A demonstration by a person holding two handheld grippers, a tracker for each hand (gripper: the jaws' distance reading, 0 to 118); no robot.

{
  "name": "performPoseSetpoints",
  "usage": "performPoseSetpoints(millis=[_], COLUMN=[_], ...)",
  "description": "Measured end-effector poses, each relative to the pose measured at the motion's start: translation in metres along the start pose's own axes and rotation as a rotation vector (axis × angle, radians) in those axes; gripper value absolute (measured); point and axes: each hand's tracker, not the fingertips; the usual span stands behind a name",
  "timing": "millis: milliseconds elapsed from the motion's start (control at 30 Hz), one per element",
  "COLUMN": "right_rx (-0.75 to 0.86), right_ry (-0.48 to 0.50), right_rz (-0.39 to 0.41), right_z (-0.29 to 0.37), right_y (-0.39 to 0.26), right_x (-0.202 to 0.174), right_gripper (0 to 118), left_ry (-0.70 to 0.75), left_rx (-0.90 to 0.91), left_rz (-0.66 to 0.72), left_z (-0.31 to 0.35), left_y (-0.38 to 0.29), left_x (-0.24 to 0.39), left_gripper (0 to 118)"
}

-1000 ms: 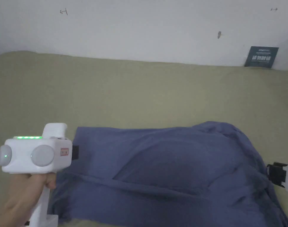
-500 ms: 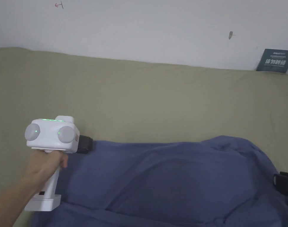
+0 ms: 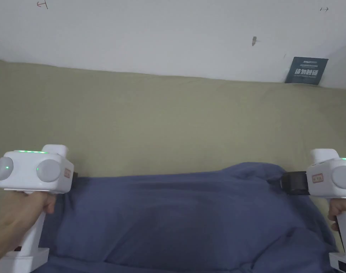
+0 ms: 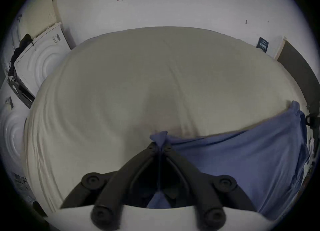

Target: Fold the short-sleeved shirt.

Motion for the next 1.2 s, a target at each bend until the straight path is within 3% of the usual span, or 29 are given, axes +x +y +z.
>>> performPoseSetpoints(millis=[33,133,167,200,233,300,400,600,900,1200], right_rx=[-0.075,-0.140,-0.147,-0.133,-0.116,-0.105,-0.054,0.039,0.149,0.112], right_ry=[-0.018,-0.029,-0.028,-0.014,0.062,0.121,0.083,0.144,0.213,0.236], right_rz=[0.028,0.046,0.038,0.014,-0.039,-0.063,0.050,-0.028,-0.034,-0.062], right_z=[-0.007,-0.025,-0.025,-0.022,-0.021,-0.011,0.010,0.081,0.196,0.223], right_y=[-0.003,0.001,0.000,-0.002,-0.003,-0.005,-0.012,-0.021,-0.087,-0.182], right_x=[0.000,0.002,0.004,0.007,0.007,0.001,-0.005,0.024,0.042,0.055], right_gripper=[103,97,84,62,24,12,9,8,8,8], left_ry=[0.002,0.003,0.002,0.003,0.002,0.001,-0.012,-0.040,-0.052,-0.078], left_rx=[0.000,0.003,0.005,0.009,0.014,0.028,0.040,0.110,0.190,0.164], left_rz=[0.000,-0.020,-0.025,-0.026,-0.025,-0.026,-0.014,0.014,-0.011,-0.015], left_z=[0.000,-0.004,-0.004,-0.004,-0.004,0.000,0.013,0.076,0.173,0.204], left_y=[0.000,-0.001,-0.002,-0.003,-0.005,-0.006,-0.008,-0.026,-0.096,-0.191], left_x=[-0.001,-0.003,-0.005,-0.003,-0.002,-0.005,-0.010,-0.027,-0.043,-0.047], left_gripper=[1,1,1,1,1,1,1,1,1,1])
